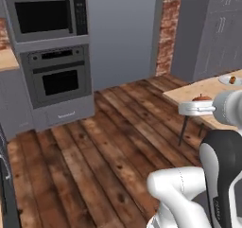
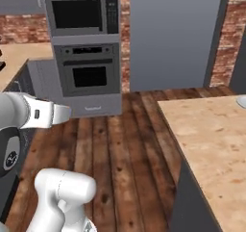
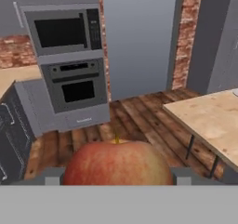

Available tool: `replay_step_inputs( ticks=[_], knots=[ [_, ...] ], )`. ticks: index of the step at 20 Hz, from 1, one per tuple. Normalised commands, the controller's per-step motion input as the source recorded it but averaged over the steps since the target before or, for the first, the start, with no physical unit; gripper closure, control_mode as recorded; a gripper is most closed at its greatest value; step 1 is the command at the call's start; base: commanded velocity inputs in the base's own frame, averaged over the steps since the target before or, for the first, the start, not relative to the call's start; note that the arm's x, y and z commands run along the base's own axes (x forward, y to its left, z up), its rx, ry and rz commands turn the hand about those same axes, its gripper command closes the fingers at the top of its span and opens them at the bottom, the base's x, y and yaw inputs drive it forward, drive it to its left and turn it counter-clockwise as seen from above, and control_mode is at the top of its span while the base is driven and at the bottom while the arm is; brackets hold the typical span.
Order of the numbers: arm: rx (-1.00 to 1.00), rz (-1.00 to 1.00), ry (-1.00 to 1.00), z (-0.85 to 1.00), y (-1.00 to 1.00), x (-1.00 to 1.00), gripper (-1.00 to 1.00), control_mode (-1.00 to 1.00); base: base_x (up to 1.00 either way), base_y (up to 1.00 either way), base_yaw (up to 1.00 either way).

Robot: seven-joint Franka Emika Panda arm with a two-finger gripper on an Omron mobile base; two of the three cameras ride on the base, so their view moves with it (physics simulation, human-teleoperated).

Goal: Pick up the peach and apple from the fridge and place one fruit on each plate on the dining counter.

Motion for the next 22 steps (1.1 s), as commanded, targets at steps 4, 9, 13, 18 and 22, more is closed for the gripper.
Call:
replay_step_inputs(
  ticks=[4,9,13,18,22],
  knots=[
    [0.00,0.00,0.00,0.00,0.00,0.00,1.00,1.00,0.80,0.60,-0.39],
    [0.00,0.00,0.00,0.00,0.00,0.00,1.00,1.00,0.80,0.58,-0.40],
    [0.00,0.00,0.00,0.00,0.00,0.00,1.00,1.00,0.76,0.50,-0.42],
    [0.00,0.00,0.00,0.00,0.00,0.00,1.00,1.00,0.71,0.52,-0.44],
    [0.00,0.00,0.00,0.00,0.00,0.00,1.00,1.00,0.68,0.50,-0.46]
  ],
)
